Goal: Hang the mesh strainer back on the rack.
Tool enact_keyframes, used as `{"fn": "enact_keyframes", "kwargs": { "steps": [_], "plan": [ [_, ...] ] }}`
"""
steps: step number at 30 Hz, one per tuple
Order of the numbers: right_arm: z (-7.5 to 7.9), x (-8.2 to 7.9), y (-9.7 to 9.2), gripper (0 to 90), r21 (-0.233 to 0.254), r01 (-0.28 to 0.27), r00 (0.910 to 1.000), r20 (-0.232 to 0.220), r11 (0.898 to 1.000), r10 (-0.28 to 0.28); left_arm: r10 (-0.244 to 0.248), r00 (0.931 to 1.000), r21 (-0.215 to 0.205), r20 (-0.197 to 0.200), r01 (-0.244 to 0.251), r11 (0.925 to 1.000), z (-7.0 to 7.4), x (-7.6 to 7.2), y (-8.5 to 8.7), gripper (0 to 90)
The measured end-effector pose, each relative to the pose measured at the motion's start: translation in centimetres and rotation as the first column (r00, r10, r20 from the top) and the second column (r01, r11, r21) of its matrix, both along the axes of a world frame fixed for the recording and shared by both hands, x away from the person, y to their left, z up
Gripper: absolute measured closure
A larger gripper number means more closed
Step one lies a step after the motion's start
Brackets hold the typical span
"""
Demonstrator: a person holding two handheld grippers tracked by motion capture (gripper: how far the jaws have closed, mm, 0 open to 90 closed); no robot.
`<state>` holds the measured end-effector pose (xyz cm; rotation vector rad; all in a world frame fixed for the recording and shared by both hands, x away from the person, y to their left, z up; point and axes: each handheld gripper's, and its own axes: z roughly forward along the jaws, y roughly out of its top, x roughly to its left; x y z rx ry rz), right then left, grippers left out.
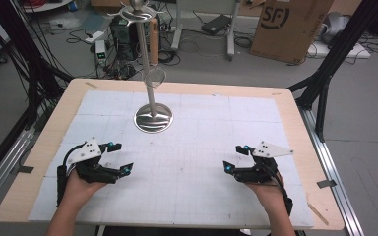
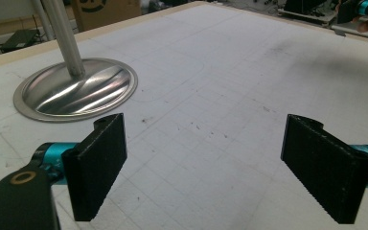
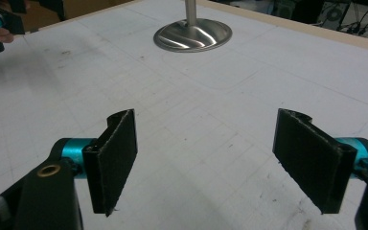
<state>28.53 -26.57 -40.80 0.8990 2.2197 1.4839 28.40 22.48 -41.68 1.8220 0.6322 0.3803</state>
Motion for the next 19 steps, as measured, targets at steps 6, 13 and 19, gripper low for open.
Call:
{"fn": "enact_keyframes", "kwargs": {
  "steps": [6,13,19],
  "plan": [
    [-0.08,0.03,0.02,22.6,0.000,0.000,1.0000,-0.008,1.000,0.000,-0.001,1.0000,0.005,0.002,0.000,1.0000,0.01,0.05,0.04,16.5],
    [-0.24,0.05,0.15,22.6,-0.005,-0.004,0.9998,-0.019,1.000,0.004,0.002,1.0000,0.007,0.004,-0.002,1.0000,0.00,0.08,0.03,16.5],
    [-0.36,0.15,0.21,22.5,-0.003,-0.008,0.9998,-0.019,1.000,0.008,0.006,1.0000,0.007,0.003,-0.006,1.0000,0.01,0.08,0.09,16.5]
  ]
}}
